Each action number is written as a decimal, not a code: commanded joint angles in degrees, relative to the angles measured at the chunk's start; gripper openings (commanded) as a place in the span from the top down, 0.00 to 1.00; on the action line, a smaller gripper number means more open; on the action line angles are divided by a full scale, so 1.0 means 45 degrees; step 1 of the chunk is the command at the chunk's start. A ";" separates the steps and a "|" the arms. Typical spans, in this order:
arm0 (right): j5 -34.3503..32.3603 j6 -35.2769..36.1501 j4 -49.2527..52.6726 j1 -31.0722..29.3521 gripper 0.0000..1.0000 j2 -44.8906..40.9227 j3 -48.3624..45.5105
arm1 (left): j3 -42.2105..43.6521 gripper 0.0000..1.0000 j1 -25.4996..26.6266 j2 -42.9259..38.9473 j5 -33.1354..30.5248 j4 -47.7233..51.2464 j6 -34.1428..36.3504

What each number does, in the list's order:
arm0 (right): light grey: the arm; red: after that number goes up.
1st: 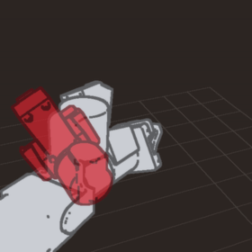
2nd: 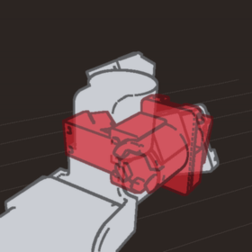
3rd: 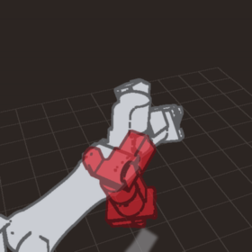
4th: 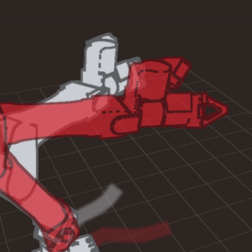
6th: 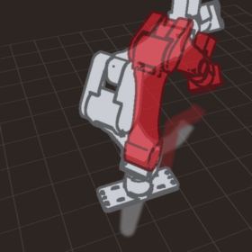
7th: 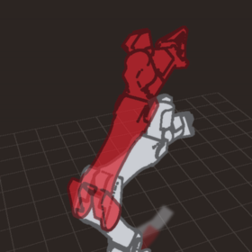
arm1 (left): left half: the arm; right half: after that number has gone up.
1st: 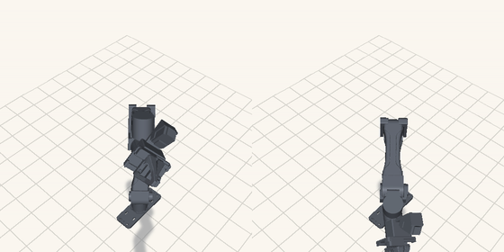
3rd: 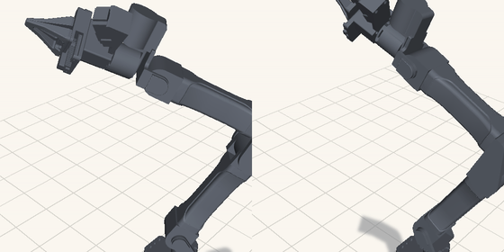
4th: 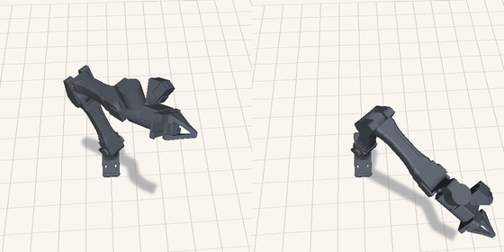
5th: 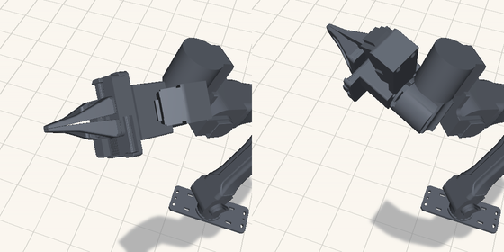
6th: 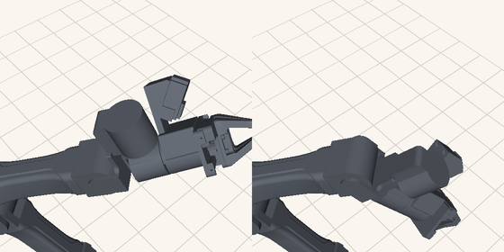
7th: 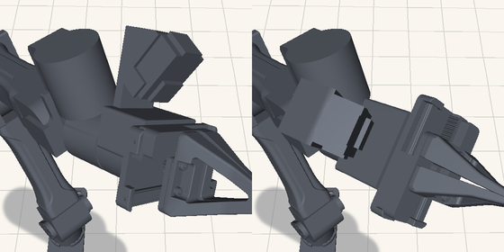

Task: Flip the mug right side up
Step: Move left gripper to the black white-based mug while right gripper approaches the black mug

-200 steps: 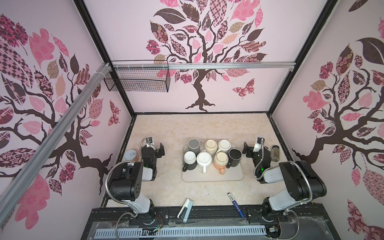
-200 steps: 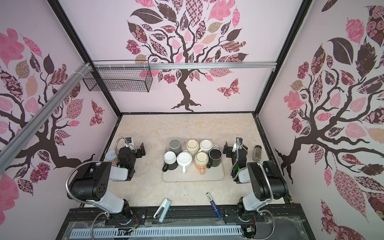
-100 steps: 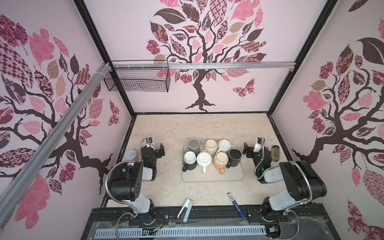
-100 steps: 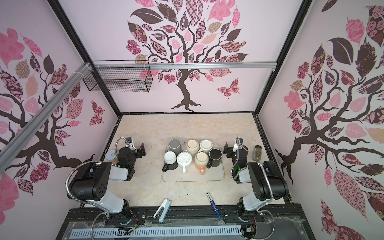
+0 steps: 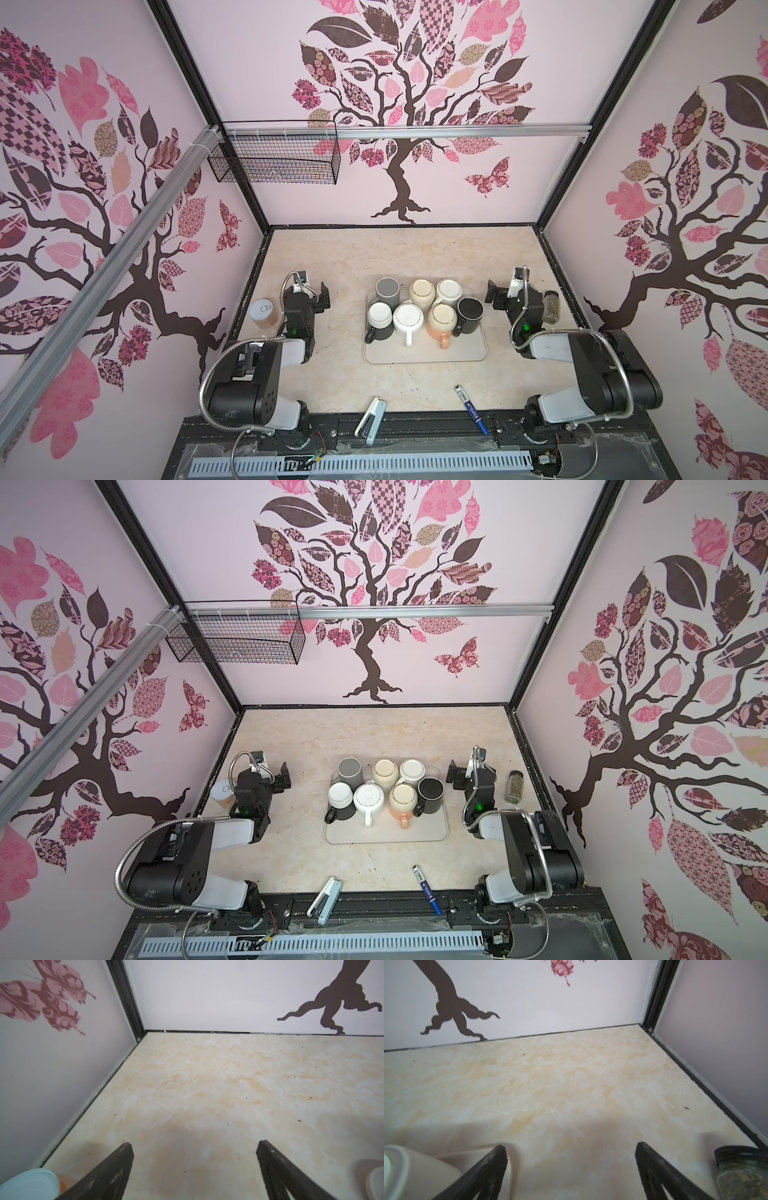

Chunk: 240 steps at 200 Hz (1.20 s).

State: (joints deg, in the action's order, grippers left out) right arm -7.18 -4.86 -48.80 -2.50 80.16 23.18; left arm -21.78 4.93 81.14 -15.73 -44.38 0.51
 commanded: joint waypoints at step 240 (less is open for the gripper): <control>-0.0335 -0.5127 1.4803 -0.7822 0.20 -0.5809 0.3645 | -0.5192 0.29 0.9667 -0.6073 -0.0095 1.7067 -0.5877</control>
State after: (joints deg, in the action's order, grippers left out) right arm -11.64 -27.42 15.55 -37.43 54.33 39.97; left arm -44.40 48.84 50.72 -19.51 33.47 -25.58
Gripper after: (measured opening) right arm 0.813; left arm 0.744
